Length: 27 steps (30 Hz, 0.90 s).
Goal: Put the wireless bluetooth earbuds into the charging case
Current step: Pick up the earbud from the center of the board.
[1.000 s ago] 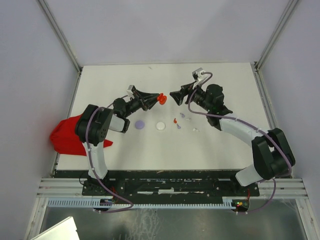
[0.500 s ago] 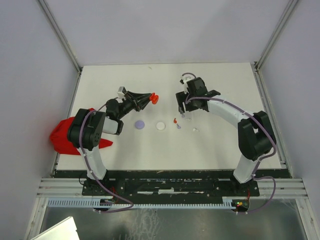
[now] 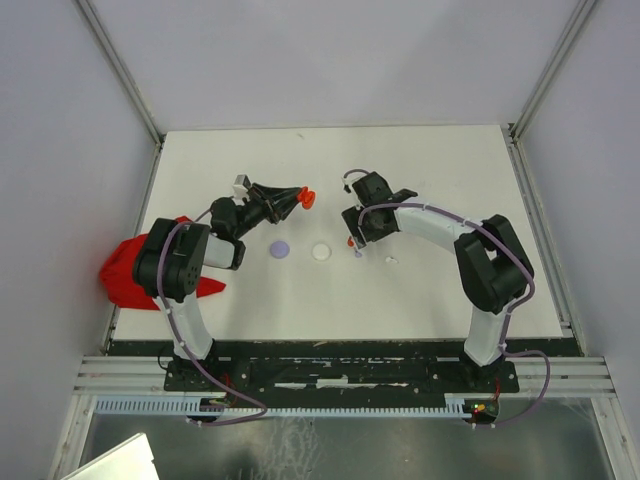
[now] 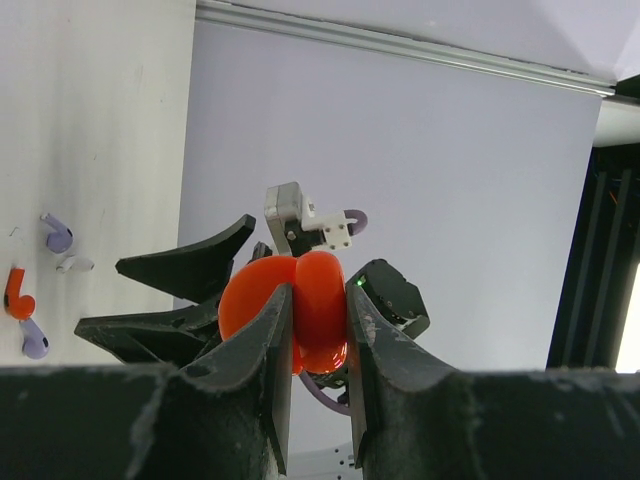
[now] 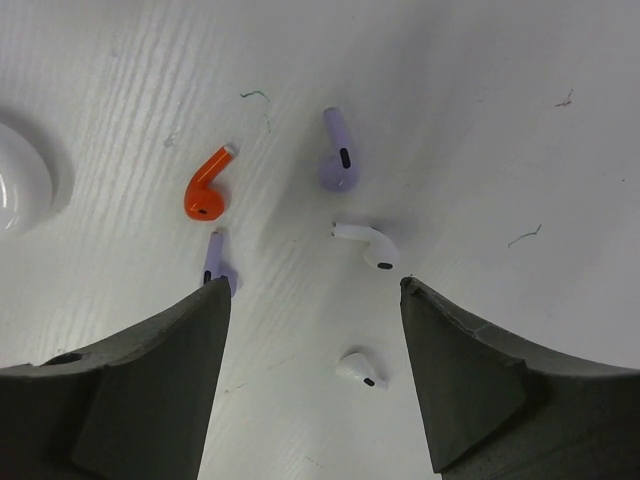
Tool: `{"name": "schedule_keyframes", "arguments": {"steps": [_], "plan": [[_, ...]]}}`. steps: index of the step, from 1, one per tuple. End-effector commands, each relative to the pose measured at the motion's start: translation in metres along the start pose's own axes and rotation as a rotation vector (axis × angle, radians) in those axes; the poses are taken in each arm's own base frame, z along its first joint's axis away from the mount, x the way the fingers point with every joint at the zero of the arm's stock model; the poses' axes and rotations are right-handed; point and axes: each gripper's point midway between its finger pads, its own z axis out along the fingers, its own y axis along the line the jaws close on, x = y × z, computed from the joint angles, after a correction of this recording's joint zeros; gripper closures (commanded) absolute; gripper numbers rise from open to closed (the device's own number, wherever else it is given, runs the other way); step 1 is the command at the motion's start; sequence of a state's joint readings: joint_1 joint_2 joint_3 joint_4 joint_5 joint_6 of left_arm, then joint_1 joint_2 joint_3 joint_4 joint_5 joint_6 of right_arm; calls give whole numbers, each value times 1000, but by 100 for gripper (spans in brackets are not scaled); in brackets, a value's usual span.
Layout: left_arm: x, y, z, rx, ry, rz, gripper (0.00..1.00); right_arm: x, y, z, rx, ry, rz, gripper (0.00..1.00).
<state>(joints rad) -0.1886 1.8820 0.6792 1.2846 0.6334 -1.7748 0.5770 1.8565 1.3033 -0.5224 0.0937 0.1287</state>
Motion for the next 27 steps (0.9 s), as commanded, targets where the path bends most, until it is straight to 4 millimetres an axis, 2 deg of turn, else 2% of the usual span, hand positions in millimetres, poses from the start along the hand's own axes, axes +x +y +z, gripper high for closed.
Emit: {"name": "schedule_keyframes", "arguments": {"steps": [1, 12, 27], "plan": [[4, -21, -5, 56, 3, 100, 97, -16, -14, 7, 91, -56, -14, 23], [4, -22, -8, 62, -1, 99, 97, -24, -13, 29, 104, -59, -29, 23], [0, -19, -15, 72, -13, 76, 97, -29, 12, 34, 60, -50, -59, 22]]}}
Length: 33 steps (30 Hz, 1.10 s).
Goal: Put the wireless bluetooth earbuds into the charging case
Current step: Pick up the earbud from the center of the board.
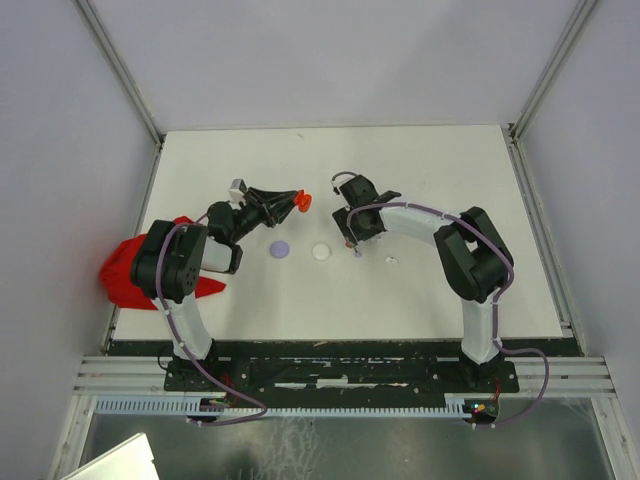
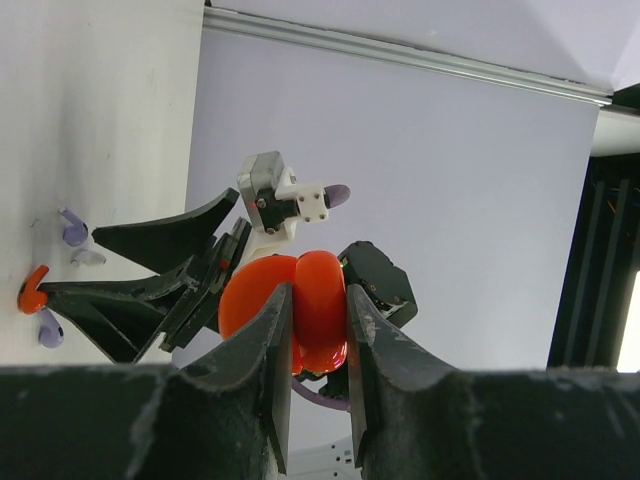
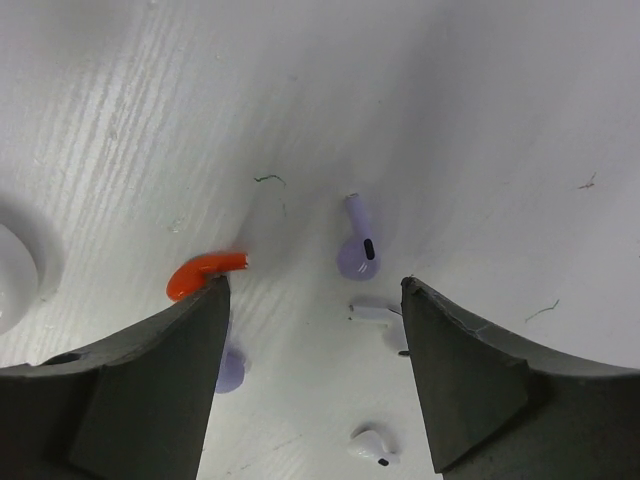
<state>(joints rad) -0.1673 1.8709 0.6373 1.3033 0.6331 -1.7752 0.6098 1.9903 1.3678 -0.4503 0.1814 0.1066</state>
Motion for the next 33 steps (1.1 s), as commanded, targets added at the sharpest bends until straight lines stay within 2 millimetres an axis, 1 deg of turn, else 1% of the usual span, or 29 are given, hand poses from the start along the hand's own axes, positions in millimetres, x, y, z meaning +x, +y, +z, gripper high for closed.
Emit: {"name": "schedule_keyframes", "arguments": {"steps": [1, 13, 18, 26, 33], "plan": [[5, -23, -5, 79, 10, 81, 97, -20, 10, -4, -15, -43, -7, 22], [1, -24, -11, 86, 1, 80, 97, -33, 22, -5, -30, -56, -18, 22], [1, -24, -12, 85, -1, 80, 97, -39, 19, -14, -18, -79, -16, 22], [-1, -24, -11, 84, -1, 80, 97, -31, 18, -30, -20, -80, -32, 22], [-1, -25, -10, 84, 2, 82, 97, -19, 24, -32, -35, -54, -55, 22]]}}
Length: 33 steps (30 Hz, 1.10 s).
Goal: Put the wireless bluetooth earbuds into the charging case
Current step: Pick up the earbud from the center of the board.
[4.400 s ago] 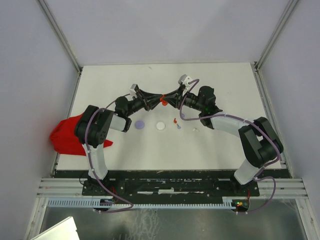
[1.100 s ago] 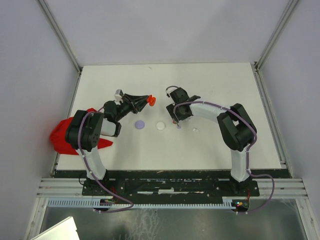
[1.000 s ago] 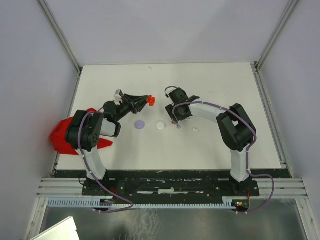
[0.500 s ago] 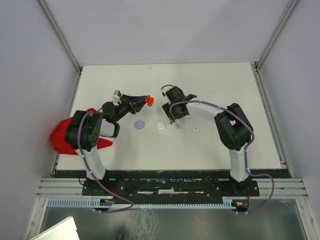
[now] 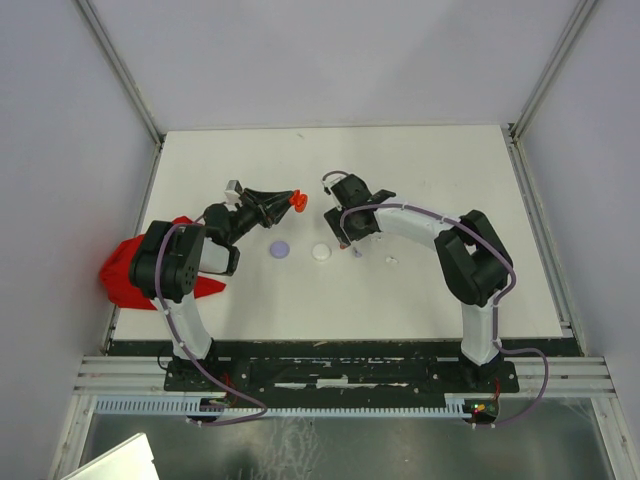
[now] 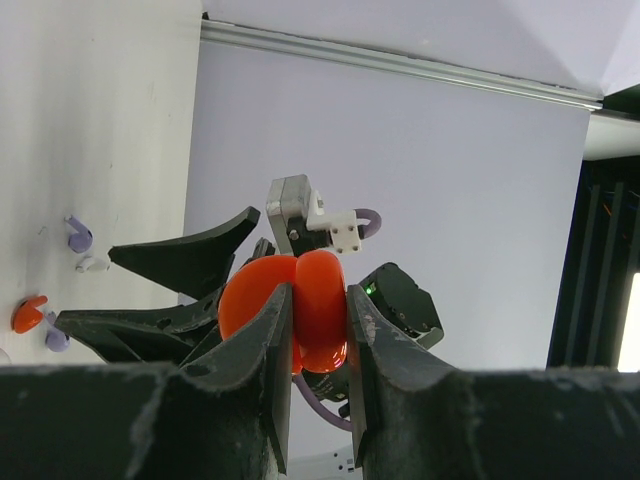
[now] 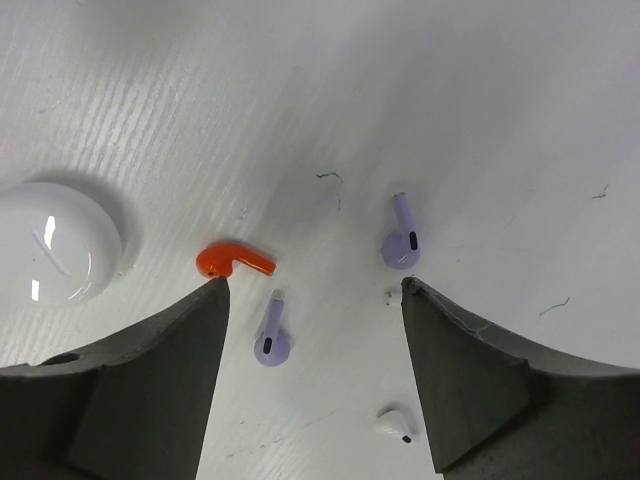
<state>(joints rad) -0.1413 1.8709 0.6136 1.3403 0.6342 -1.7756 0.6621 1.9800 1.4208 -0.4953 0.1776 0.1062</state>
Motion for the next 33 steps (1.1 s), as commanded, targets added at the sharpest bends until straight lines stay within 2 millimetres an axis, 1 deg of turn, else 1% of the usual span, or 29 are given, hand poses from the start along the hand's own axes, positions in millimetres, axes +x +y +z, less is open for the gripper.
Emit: {"name": "schedule_keyframes", "arguments": {"steps": [1, 9, 18, 33], "plan": [[5, -24, -1, 70, 24, 72, 97, -4, 4, -16, -7, -27, -16, 22], [5, -23, -1, 67, 23, 72, 97, 1, 11, -10, -22, -17, -28, 22], [5, -21, -2, 67, 22, 68, 97, -1, 18, -4, -30, -11, -40, 22], [5, -20, -5, 68, 19, 61, 97, -8, 20, 7, -25, -13, -47, 22]]}}
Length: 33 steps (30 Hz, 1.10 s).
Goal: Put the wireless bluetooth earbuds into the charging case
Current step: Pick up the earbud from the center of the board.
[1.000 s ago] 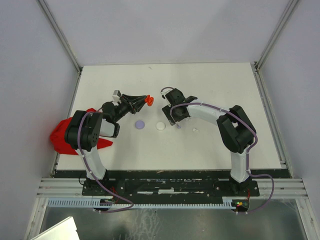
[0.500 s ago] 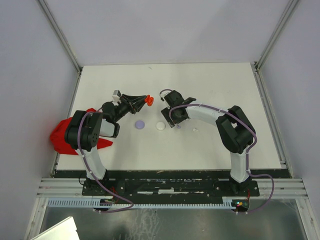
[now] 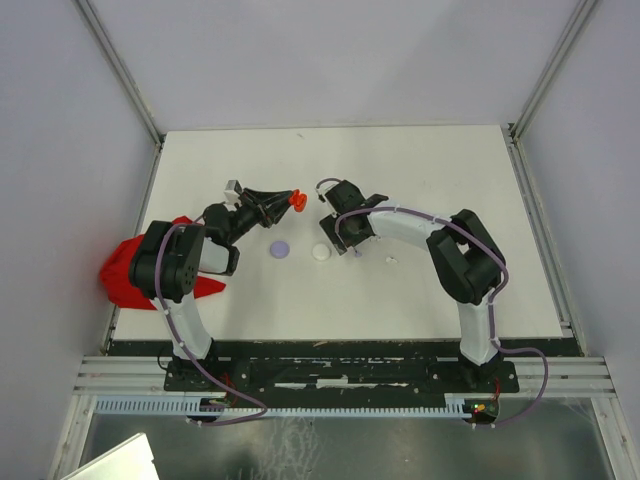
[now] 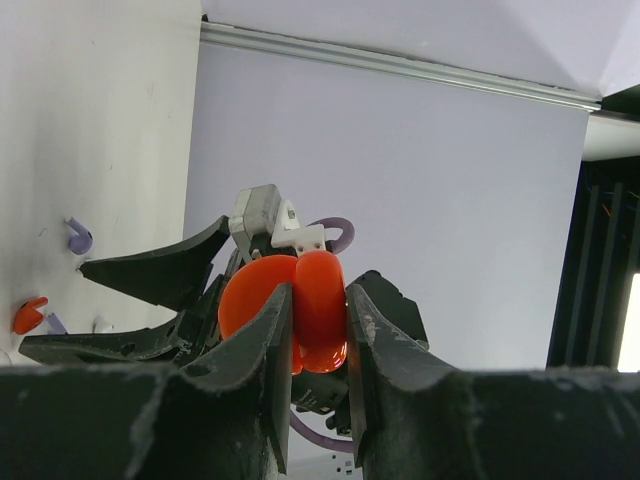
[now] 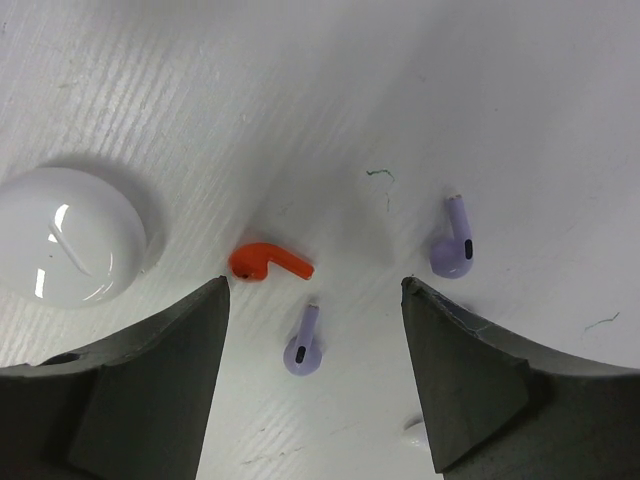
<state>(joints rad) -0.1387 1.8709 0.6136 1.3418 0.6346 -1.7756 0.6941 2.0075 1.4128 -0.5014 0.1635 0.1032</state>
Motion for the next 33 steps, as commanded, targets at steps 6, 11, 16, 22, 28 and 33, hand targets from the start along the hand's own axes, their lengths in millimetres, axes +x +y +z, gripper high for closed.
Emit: {"name": "schedule_keyframes", "arguments": {"steps": [6, 11, 16, 22, 28, 33], "plan": [[4, -20, -5, 68, 17, 60, 97, -27, -2, 0, 28, -60, -15, 22], [5, -19, -5, 69, 19, 59, 97, -32, -7, 2, 60, -63, -24, 22], [4, -20, -5, 69, 18, 59, 97, -37, -12, 5, 90, -63, -21, 22], [4, -19, -5, 70, 17, 58, 97, -43, -15, 7, 103, -68, -8, 22], [2, -19, -5, 70, 14, 56, 97, -48, -1, -1, 14, -90, -6, 24], [2, -18, -6, 69, 13, 54, 97, -43, 12, -2, -61, -69, -14, 28]]}}
